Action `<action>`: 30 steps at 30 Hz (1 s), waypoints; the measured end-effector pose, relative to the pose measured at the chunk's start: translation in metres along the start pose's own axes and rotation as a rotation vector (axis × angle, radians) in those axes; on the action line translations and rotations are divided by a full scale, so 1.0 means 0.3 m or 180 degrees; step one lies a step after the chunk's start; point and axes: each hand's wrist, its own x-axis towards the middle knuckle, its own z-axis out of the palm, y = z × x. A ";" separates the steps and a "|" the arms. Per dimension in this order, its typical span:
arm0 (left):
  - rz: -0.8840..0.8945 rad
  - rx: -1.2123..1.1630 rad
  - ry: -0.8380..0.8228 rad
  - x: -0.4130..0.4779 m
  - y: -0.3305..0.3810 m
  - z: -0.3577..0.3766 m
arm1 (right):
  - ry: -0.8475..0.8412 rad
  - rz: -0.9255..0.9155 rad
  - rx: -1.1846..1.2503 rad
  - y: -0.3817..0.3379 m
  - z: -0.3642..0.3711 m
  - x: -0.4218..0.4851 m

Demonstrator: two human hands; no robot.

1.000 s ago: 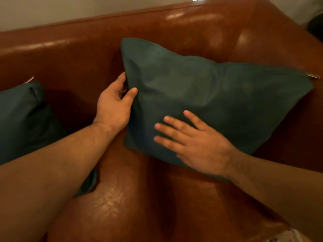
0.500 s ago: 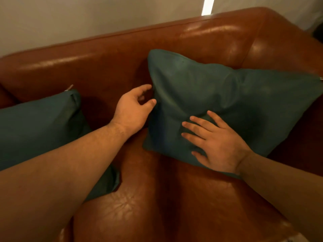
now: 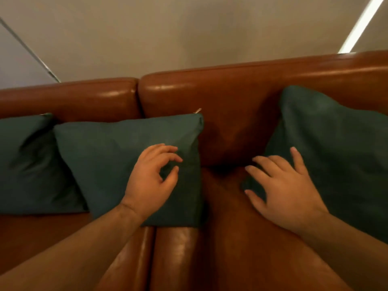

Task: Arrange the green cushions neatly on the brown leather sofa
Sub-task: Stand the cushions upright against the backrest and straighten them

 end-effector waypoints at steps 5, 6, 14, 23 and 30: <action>-0.0326 0.0574 0.0099 -0.070 -0.250 -0.167 | 0.0035 -0.0429 0.0217 -0.331 -0.002 0.165; -0.0302 0.0669 0.0096 -0.081 -0.309 -0.200 | 0.0159 -0.0445 0.0282 -0.398 0.007 0.202; -0.0705 0.0867 -0.0267 -0.107 -0.709 -0.430 | 0.0181 0.0449 0.0827 -0.732 0.067 0.396; -0.1758 -0.2010 -0.0192 -0.071 -0.885 -0.433 | 0.0780 0.0584 0.1238 -0.771 0.133 0.443; -0.2036 -0.2734 0.0115 -0.017 -0.878 -0.420 | 0.0865 0.2090 0.2775 -0.702 0.122 0.433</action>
